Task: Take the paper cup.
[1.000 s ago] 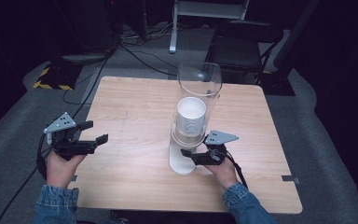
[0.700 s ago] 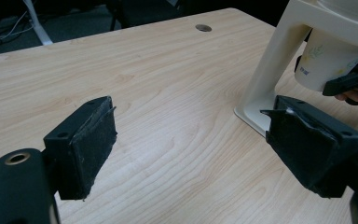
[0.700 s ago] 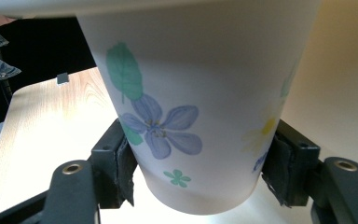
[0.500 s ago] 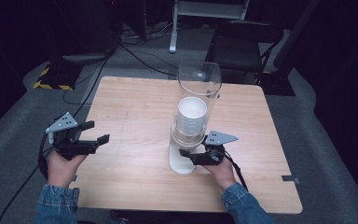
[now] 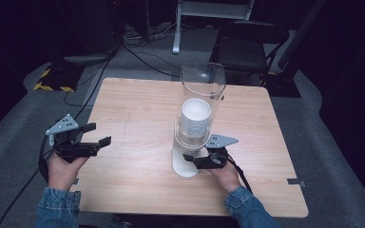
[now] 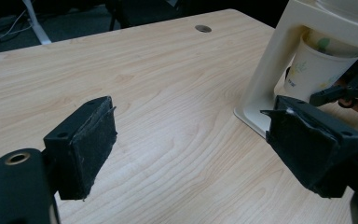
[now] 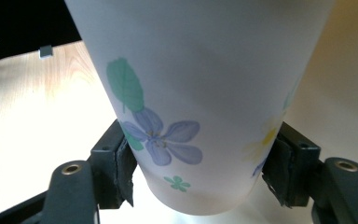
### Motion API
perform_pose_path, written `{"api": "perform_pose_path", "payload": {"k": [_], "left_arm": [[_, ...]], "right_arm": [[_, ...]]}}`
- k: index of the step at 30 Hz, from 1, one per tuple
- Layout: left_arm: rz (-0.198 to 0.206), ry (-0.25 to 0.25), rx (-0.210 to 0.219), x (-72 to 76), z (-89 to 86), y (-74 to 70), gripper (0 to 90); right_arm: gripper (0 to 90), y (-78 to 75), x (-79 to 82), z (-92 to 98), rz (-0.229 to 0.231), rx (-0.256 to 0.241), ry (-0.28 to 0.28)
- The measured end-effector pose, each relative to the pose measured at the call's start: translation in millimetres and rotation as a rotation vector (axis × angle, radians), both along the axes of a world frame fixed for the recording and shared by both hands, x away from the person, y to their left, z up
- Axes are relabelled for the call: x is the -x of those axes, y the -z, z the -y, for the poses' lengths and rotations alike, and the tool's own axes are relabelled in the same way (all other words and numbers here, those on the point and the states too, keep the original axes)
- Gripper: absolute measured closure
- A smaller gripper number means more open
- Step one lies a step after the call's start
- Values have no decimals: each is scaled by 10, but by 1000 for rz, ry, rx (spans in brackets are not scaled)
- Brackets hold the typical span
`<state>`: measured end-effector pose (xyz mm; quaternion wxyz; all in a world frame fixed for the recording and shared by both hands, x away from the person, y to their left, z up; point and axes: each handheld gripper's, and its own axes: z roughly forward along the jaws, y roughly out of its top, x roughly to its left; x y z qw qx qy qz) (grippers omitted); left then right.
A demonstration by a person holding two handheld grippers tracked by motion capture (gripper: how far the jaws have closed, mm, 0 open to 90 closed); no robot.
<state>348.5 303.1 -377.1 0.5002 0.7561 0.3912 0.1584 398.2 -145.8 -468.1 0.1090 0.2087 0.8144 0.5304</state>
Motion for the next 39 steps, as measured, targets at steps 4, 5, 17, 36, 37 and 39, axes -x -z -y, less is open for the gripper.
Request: {"api": "perform_pose_path", "payload": {"k": [4,5,17,36,37,39], "left_arm": [[-2,1,1,-2,7,2,155],[-2,2,1,-4,8,3,155],[-3,4,5,-34,6,14,155],[-9,51,11,-225,186,24,154],[-9,56,11,-240,198,25,154],[-11,63,10,-265,229,26,154]], "right_arm": [[345,-5,17,0,2,6,-4],[345,-10,24,-4,2,4,-6],[348,57,36,32,-12,60,-7],[350,178,140,244,-46,160,23],[350,179,146,265,-50,167,27],[350,176,158,313,-49,173,35]]}}
